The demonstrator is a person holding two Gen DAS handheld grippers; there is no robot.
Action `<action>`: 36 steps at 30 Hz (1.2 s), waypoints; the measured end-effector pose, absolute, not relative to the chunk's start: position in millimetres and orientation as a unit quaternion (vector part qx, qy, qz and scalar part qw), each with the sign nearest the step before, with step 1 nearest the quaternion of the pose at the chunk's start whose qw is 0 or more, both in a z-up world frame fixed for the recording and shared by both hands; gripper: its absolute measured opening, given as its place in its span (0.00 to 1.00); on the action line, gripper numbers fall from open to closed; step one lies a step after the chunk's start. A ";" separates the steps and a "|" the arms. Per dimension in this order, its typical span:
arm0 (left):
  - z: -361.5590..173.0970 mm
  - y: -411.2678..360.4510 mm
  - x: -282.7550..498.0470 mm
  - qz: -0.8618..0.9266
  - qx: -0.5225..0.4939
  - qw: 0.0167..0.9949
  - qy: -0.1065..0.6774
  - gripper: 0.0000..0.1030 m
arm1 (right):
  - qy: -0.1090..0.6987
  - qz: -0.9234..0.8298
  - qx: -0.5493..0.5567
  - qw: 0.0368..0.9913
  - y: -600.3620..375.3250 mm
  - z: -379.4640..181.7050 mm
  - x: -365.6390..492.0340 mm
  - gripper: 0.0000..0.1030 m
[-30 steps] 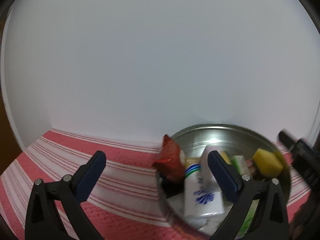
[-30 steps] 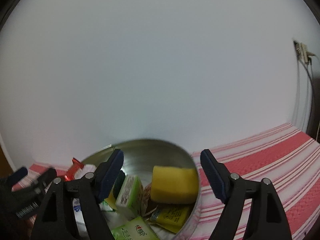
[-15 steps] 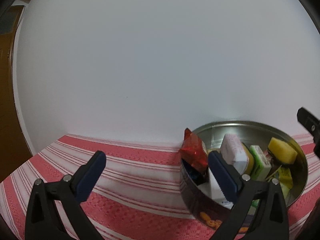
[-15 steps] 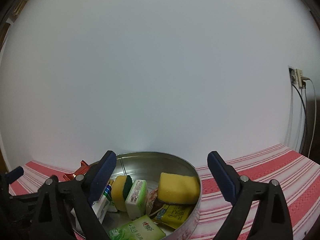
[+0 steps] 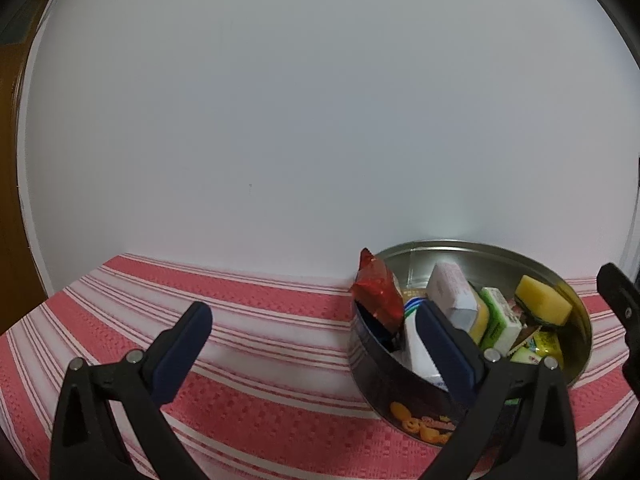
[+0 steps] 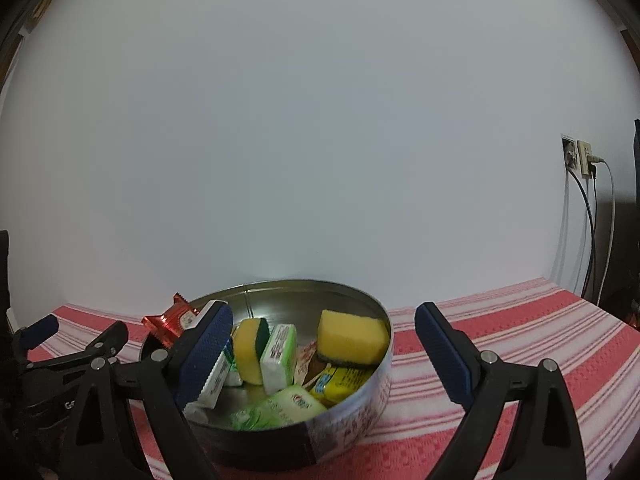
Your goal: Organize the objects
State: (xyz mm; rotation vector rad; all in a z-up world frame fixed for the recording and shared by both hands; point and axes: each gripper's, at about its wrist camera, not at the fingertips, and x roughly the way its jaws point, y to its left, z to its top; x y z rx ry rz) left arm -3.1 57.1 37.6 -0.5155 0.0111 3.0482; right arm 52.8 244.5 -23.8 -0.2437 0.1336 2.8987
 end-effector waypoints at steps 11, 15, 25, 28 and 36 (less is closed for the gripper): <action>41.8 63.5 10.2 0.986 -0.157 0.038 0.024 1.00 | 0.071 0.989 -0.066 0.108 240.8 -21.6 63.0 0.91; 42.5 66.8 10.9 0.986 -0.160 0.044 0.031 1.00 | 0.063 0.991 -0.064 0.095 239.0 -11.5 70.9 0.92; 43.9 68.0 10.5 0.986 -0.160 0.035 0.032 1.00 | 0.049 0.992 -0.065 0.095 233.5 -8.8 73.8 0.92; 43.7 66.2 8.9 0.985 -0.164 0.032 0.029 1.00 | 0.044 0.993 -0.064 0.094 228.8 -7.6 77.8 0.92; 43.3 63.9 6.9 0.985 -0.171 0.024 0.026 1.00 | 0.033 0.993 -0.059 0.092 221.4 -3.4 78.0 0.92</action>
